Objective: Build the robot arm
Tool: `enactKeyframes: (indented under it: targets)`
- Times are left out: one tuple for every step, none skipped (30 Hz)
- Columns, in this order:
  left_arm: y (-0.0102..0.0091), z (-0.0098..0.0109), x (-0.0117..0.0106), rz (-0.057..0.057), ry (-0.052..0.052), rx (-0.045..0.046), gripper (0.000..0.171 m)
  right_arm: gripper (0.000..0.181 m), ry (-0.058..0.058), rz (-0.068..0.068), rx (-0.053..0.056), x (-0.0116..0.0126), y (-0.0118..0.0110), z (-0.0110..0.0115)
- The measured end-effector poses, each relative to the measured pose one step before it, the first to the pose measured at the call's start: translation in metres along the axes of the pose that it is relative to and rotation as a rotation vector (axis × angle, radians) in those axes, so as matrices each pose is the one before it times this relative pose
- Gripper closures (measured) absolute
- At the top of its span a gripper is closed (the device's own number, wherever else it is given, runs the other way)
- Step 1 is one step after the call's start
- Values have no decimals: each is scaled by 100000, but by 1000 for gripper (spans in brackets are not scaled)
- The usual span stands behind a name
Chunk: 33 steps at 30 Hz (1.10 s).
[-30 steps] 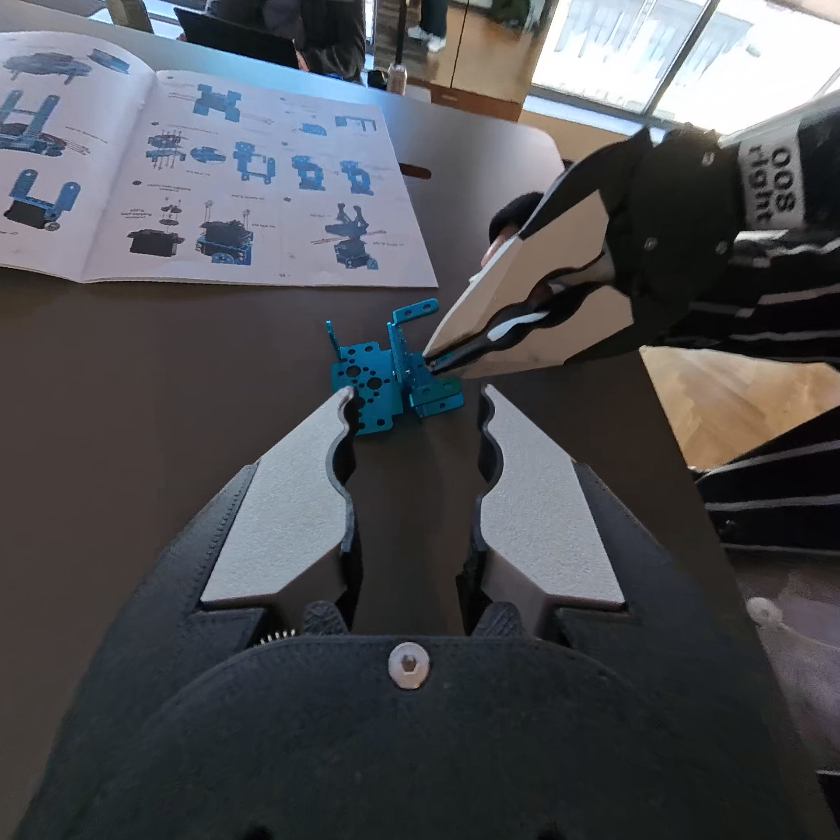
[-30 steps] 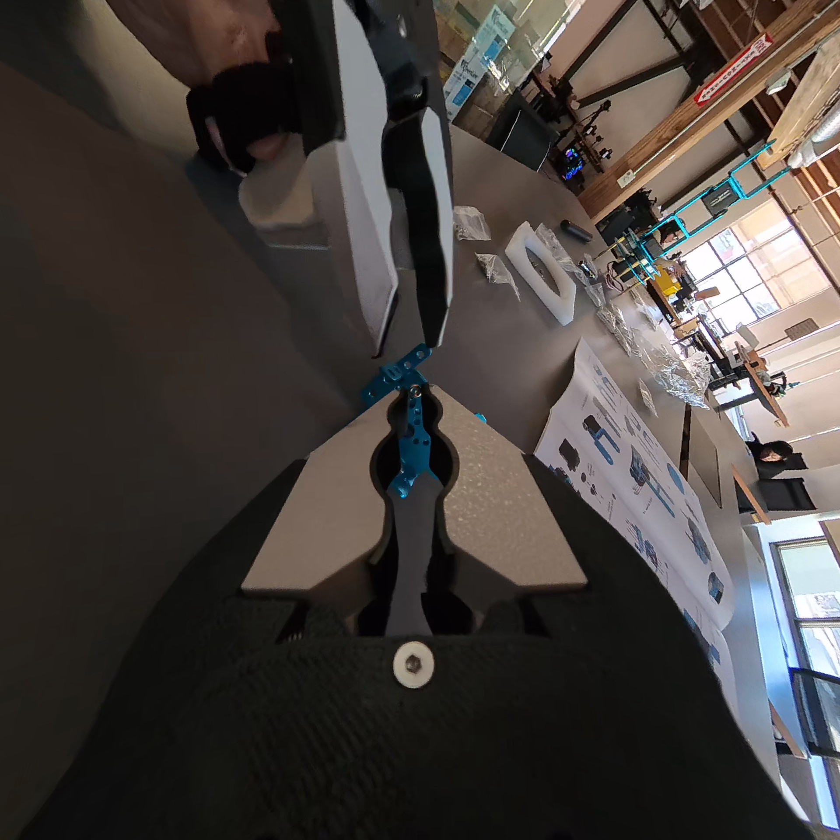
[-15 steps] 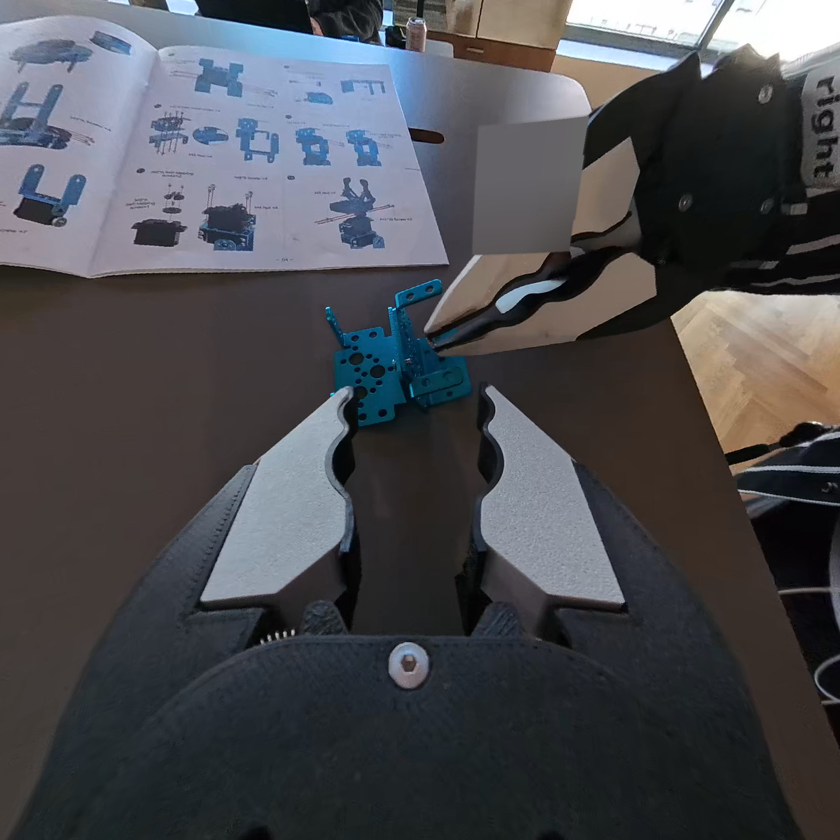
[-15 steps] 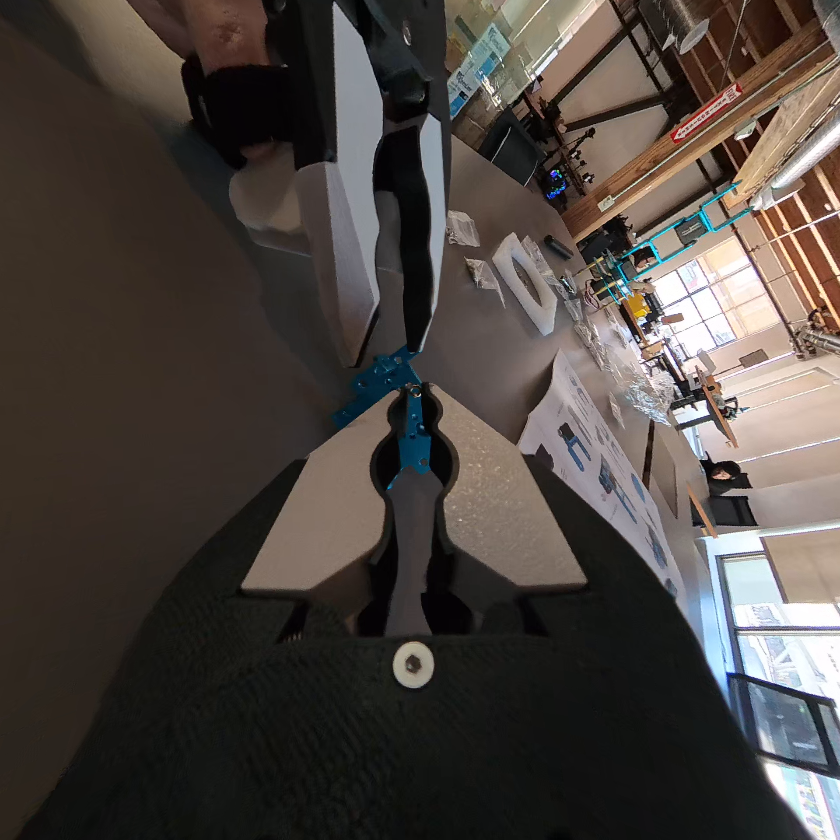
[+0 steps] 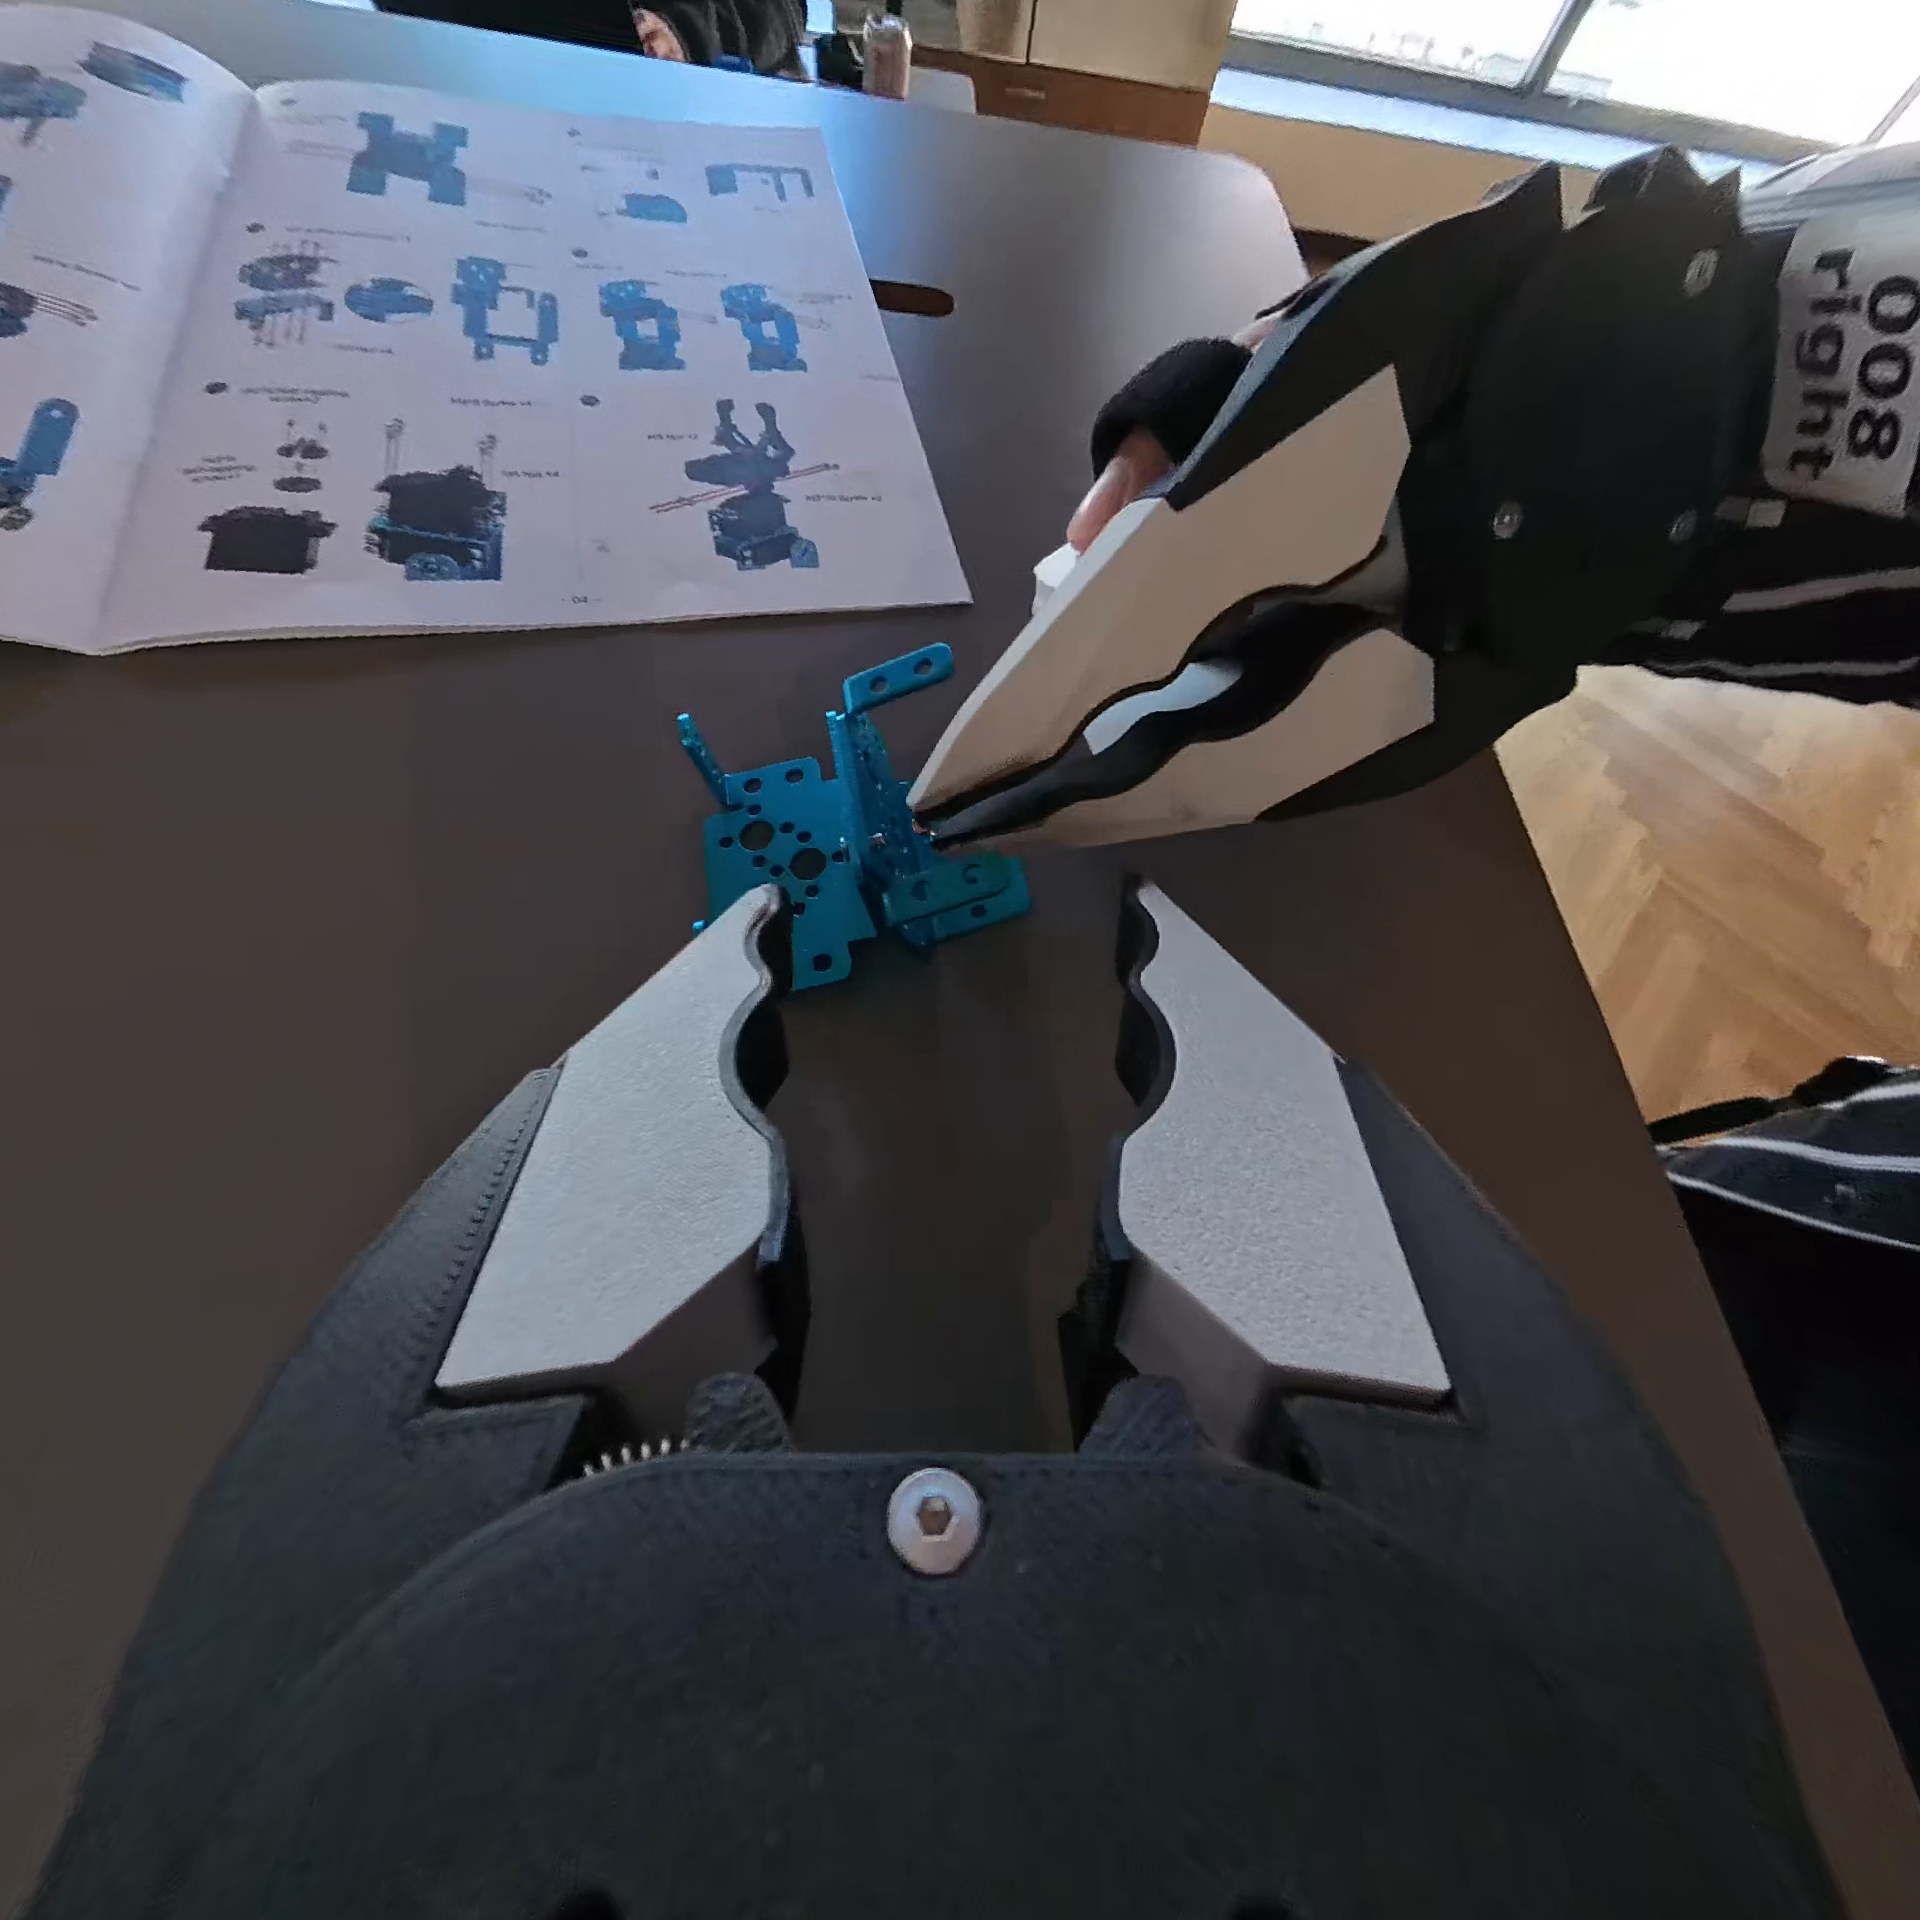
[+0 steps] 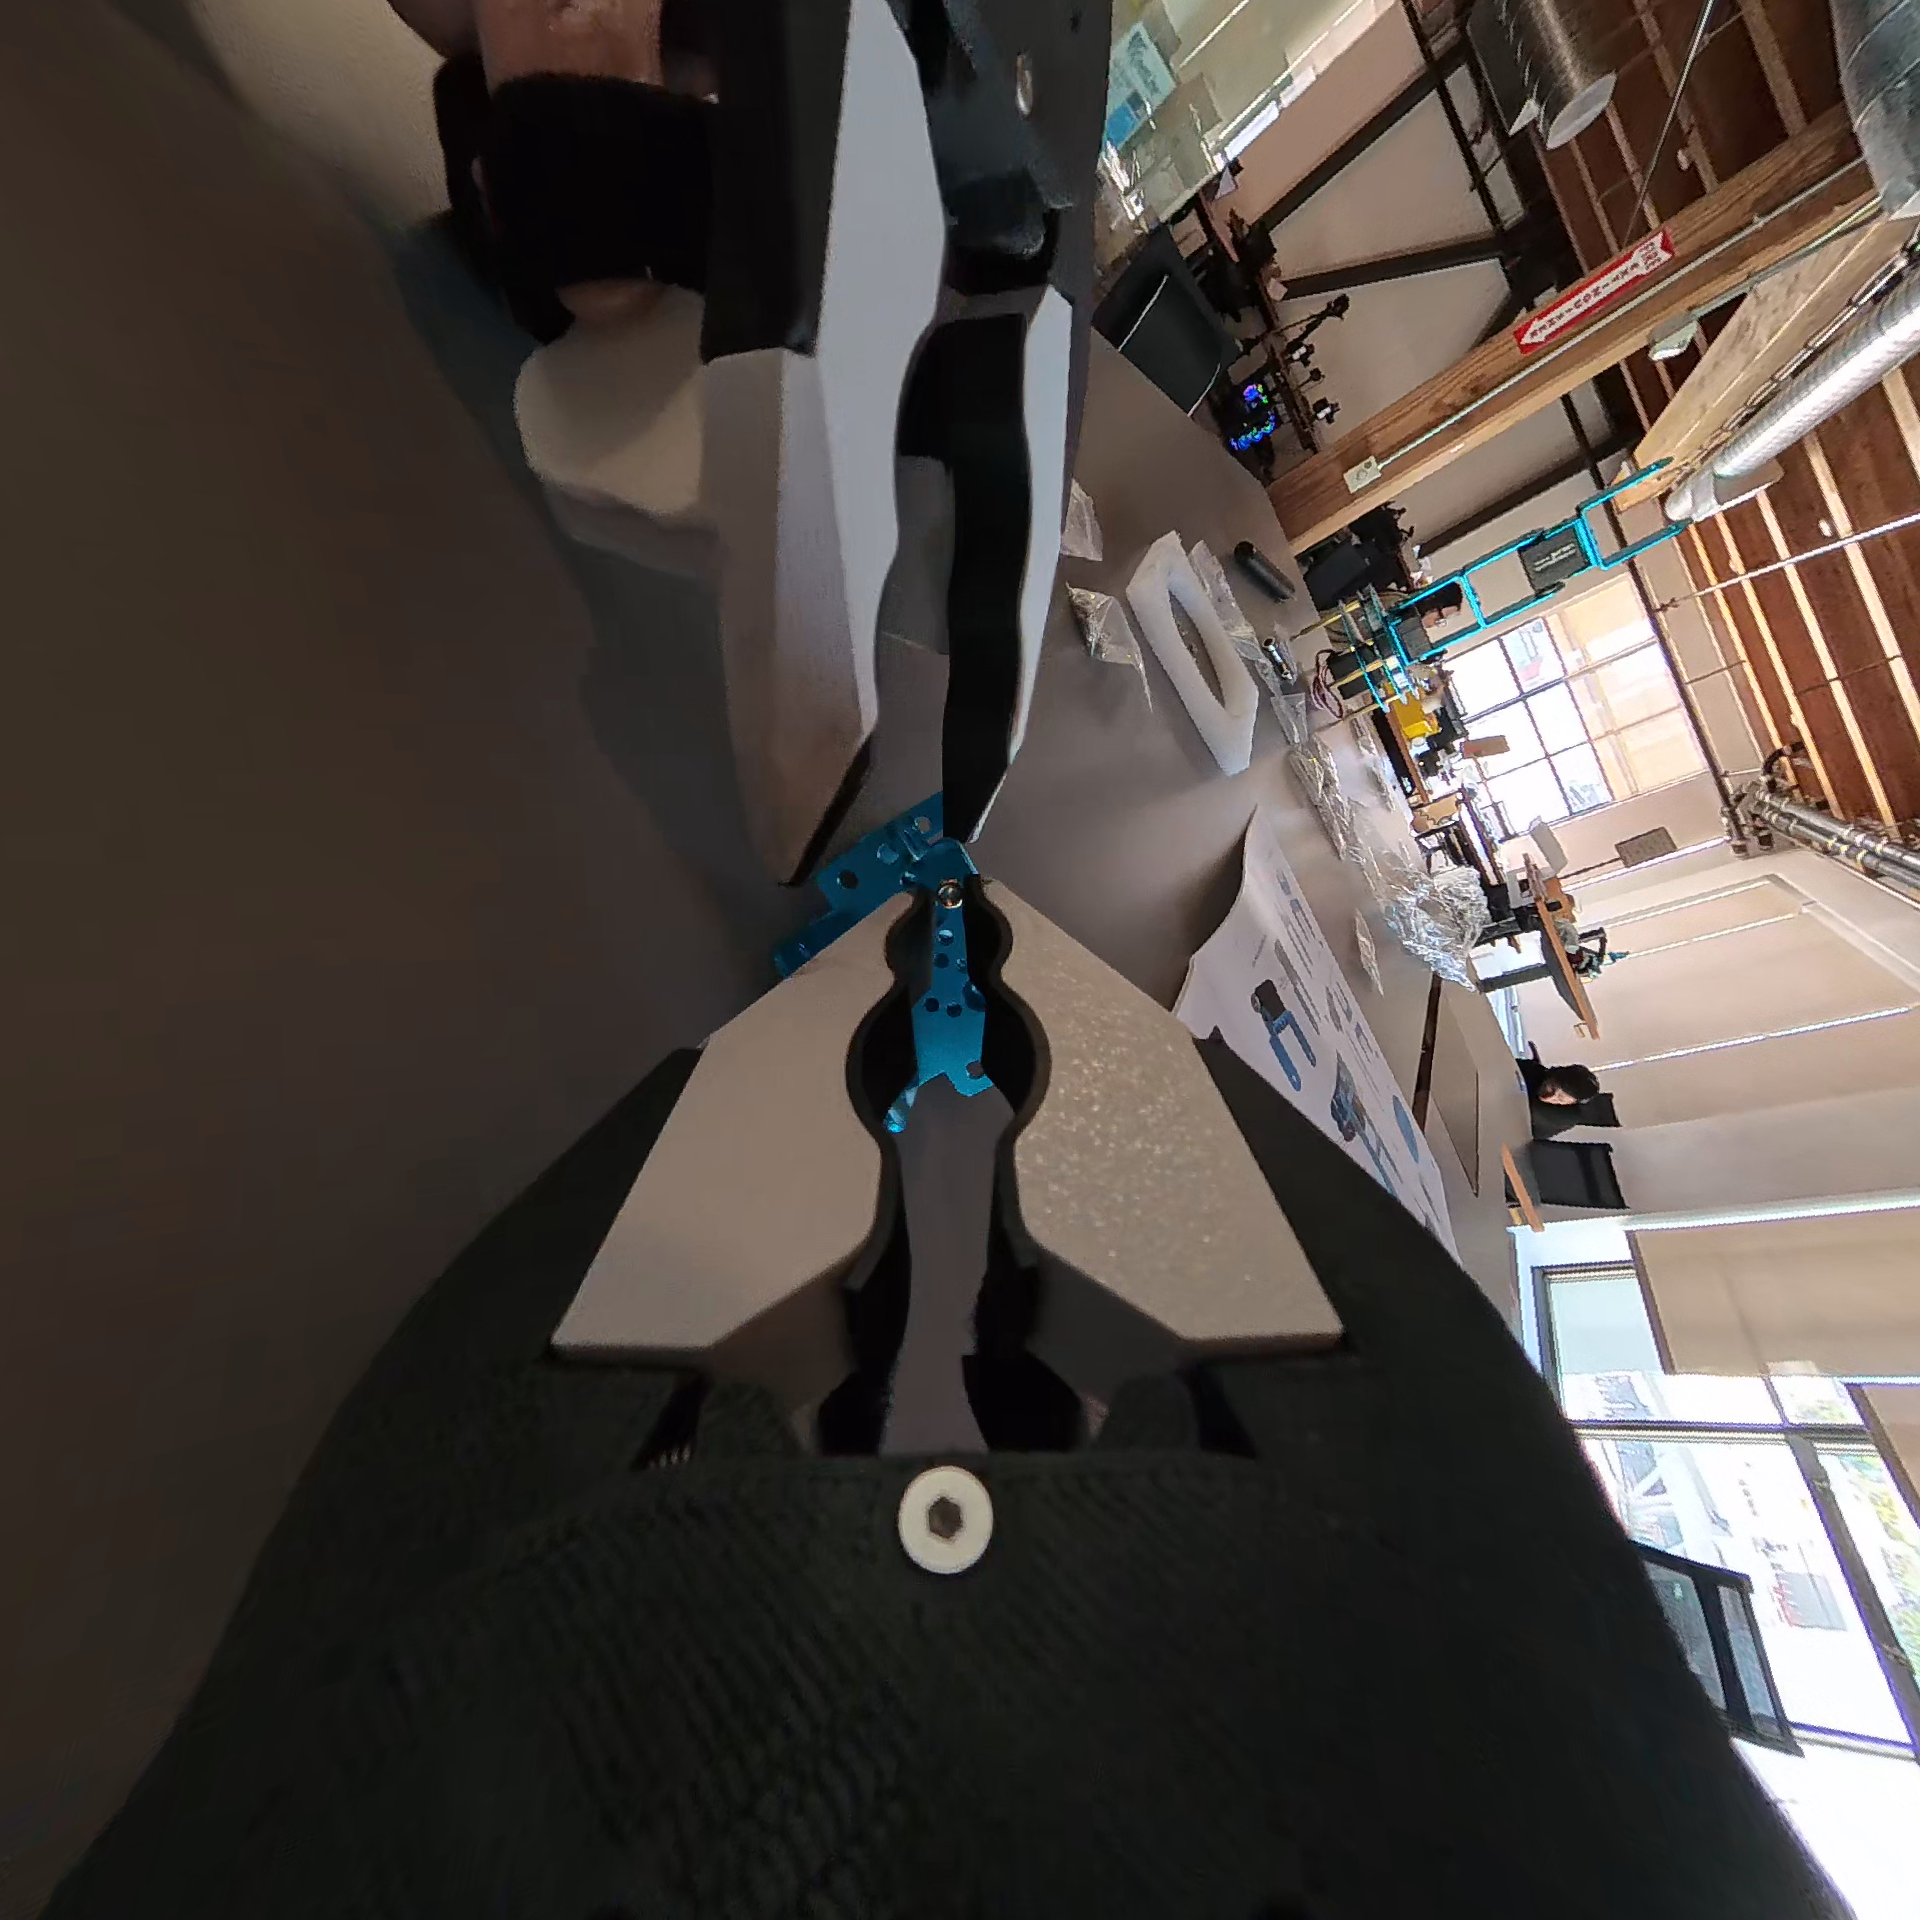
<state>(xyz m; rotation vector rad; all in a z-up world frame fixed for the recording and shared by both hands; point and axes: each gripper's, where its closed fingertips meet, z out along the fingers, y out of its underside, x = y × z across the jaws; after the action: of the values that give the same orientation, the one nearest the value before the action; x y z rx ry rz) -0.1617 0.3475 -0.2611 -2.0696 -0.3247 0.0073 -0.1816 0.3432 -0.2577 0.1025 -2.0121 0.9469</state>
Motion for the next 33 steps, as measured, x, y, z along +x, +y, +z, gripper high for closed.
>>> enactKeyframes:
  targets:
    - [34,55,-55,701,-1179,-327,107,177,343,-402,-548,56,117,28]
    - [-5,61,95,-43,530,-168,105,177,201,-516,32,16,6,-6]
    - [-30,76,243,-613,1813,-19,104,177,885,-373,-82,136,13,-10]
    - [-119,63,275,-435,2076,491,103,177,849,29,-331,159,48,11]
    - [-187,48,272,40,1729,936,101,177,-524,311,105,-64,-15,52]
    - [-155,53,20,-186,45,782,100,177,-508,-203,-126,-89,13,50]
    - [-92,74,-79,-545,-242,238,100,177,710,-877,-652,59,103,33]
    - [5,89,10,-549,545,-281,100,177,178,-587,-341,1,41,20]
    - [34,75,-71,-829,129,-469,101,177,-170,-174,-26,-48,-16,39]
    - [59,45,-72,-944,64,-452,102,177,590,-218,-490,82,58,41]
    - [37,40,-77,-848,78,-334,104,176,215,-115,-559,43,103,55]
    - [14,35,-91,-853,-96,-192,105,177,-435,107,-65,-55,29,57]
    - [12,28,-52,-562,113,-190,108,177,-313,165,-136,-26,28,46]
    - [32,33,-21,-345,139,-315,109,177,-143,126,-158,-8,48,28]
    - [52,47,-11,-149,23,-391,110,177,-266,94,51,-32,1,18]
    - [37,31,17,300,-142,-301,112,177,-21,-8,16,3,2,8]
    - [41,49,24,821,-316,-400,115,177,276,-133,-5,54,5,7]
    - [76,60,-24,788,-682,-610,116,177,-84,-80,208,-12,-33,7]
    - [96,84,-10,610,-415,-825,117,177,-329,-74,364,-45,-64,8]
    - [90,79,27,519,-118,-779,119,177,44,-191,-28,2,8,11]
    - [67,71,-38,349,-420,-569,121,177,-34,-228,-36,-9,18,20]
    - [33,50,-65,188,-469,-400,123,177,-200,-96,257,-33,-44,4]
    - [6,23,-85,100,-522,-111,125,177,289,-70,167,61,-34,5]
    - [-27,-2,-65,-7,-329,135,126,177,94,39,82,32,-2,10]
    - [-18,0,45,71,279,85,127,177,-120,87,123,-9,-19,12]
    - [-2,-4,19,82,123,72,127,177,182,-98,213,37,-32,-2]
    - [-5,-6,0,111,-93,15,128,177,-70,-75,-59,-3,15,19]
    - [13,15,-13,121,-121,-88,128,177,-350,45,-243,-56,42,53]
    - [20,29,-8,138,-126,-245,128,177,-74,82,-262,6,52,40]
    - [42,37,-24,72,-181,-301,128,177,0,149,-208,2,27,19]
    - [39,35,14,233,10,-345,129,177,-232,29,259,-22,-44,-2]
    - [29,31,22,313,-43,-293,129,177,260,34,9,44,1,-9]
    - [19,35,-20,289,-288,-245,130,177,102,111,25,36,1,3]
